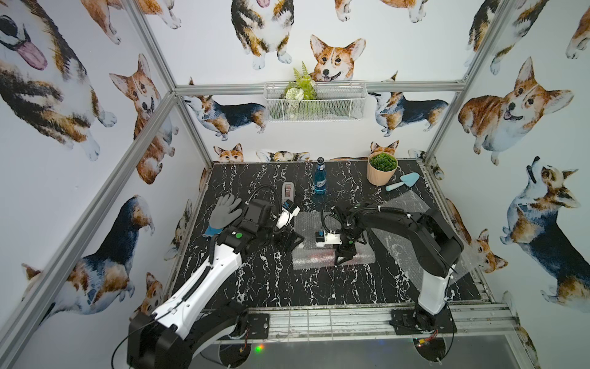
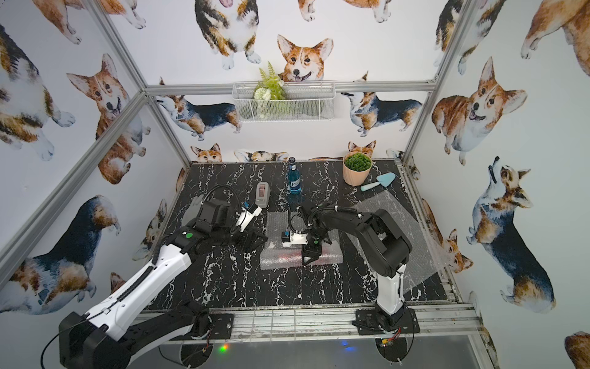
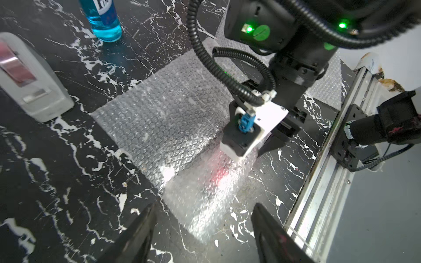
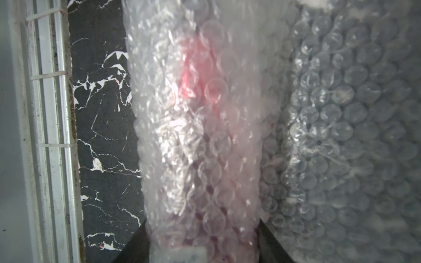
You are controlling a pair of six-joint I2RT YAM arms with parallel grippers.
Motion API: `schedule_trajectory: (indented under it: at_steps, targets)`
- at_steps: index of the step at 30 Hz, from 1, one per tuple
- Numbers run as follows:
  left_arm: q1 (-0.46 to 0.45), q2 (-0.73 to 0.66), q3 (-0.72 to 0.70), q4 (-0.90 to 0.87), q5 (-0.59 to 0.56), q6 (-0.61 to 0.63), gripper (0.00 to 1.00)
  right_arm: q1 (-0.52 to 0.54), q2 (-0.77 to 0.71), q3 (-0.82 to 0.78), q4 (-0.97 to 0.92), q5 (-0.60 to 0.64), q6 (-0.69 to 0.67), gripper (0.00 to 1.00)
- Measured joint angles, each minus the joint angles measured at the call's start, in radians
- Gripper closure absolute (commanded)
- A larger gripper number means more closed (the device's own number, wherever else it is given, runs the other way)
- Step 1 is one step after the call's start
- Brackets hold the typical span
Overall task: Wrap wine bottles in bubble wrap
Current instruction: Wrap the wine bottle in bubble wrap.
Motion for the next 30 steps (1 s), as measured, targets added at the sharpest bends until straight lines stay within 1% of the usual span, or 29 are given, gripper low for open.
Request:
schedule_trajectory:
  at_steps: [2,4,7,9,13,15,19,20,21,23,25,30]
  targets:
    - [-0.015,-0.072,-0.029,-0.003,0.01,0.047,0.33,-0.003,0.034,0.038,-0.038,-0.016,0.001,0.46]
    - [-0.053,-0.132,-0.068,-0.014,0.036,0.116,0.34,-0.003,0.071,0.081,-0.085,-0.032,0.001,0.46]
    - [-0.121,-0.159,-0.101,-0.032,0.049,0.227,0.36,-0.008,0.122,0.142,-0.146,-0.059,0.0,0.45]
    - [-0.179,-0.137,-0.113,-0.024,0.033,0.292,0.33,-0.012,0.143,0.166,-0.175,-0.07,-0.001,0.44]
    - [-0.345,-0.093,-0.163,0.027,-0.032,0.409,0.32,-0.019,0.175,0.208,-0.225,-0.081,-0.003,0.42]
    - [-0.405,-0.052,-0.18,0.065,-0.066,0.457,0.31,-0.02,0.193,0.227,-0.246,-0.087,-0.004,0.42]
    - [-0.508,0.066,-0.187,0.17,-0.191,0.571,0.27,-0.024,0.231,0.271,-0.294,-0.1,-0.007,0.41]
    - [-0.518,0.087,-0.187,0.193,-0.212,0.592,0.27,-0.025,0.239,0.281,-0.305,-0.102,-0.007,0.41]
    - [-0.528,0.127,-0.186,0.241,-0.257,0.624,0.26,-0.025,0.247,0.291,-0.315,-0.105,-0.007,0.42]
    - [-0.539,0.18,-0.176,0.284,-0.295,0.658,0.26,-0.025,0.26,0.307,-0.332,-0.109,-0.008,0.42]
    - [-0.548,0.245,-0.164,0.344,-0.316,0.683,0.26,-0.027,0.273,0.322,-0.348,-0.116,-0.008,0.41]
    - [-0.546,0.34,-0.166,0.454,-0.37,0.703,0.25,-0.032,0.29,0.343,-0.372,-0.123,-0.014,0.4]
